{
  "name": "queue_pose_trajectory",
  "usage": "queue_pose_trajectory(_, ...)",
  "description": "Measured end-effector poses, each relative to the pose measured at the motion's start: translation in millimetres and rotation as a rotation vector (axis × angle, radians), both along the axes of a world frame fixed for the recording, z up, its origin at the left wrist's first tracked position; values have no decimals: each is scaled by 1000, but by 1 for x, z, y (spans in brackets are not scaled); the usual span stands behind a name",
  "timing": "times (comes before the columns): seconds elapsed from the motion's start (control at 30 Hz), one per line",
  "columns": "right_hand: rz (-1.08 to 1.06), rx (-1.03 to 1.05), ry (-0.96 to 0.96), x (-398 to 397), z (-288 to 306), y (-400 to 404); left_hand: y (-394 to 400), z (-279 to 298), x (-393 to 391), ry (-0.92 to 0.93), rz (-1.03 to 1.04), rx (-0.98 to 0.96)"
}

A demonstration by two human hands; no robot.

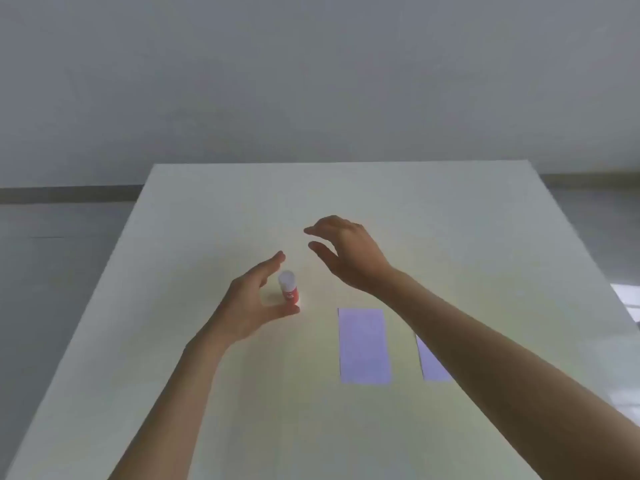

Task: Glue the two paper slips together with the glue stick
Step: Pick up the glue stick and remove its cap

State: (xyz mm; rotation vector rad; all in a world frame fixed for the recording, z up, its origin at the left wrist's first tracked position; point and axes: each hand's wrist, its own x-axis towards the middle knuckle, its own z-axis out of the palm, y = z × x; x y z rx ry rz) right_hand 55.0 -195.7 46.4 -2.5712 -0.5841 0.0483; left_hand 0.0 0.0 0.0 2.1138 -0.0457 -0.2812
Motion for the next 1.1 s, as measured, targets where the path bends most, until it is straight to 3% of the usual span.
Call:
queue_pose_trajectory(0.13,36,56,-148,3,-8,4,-2,-11,5,-53,-44,-22)
queue_pose_trajectory(0.27,32,145,-208,-14,-9,3,-9,-20,-3,-106,54,14)
queue_pose_trajectory(0.57,18,34,-28,-27,-8,33,-15,-26,-22,-129,256,26)
queue_pose_trajectory(0.93,40,100,5,-29,-4,31,-33,-31,-15,-306,312,74)
queue_pose_trajectory(1.1,-11,226,-4,-41,13,9,-36,-11,-20,-422,220,42)
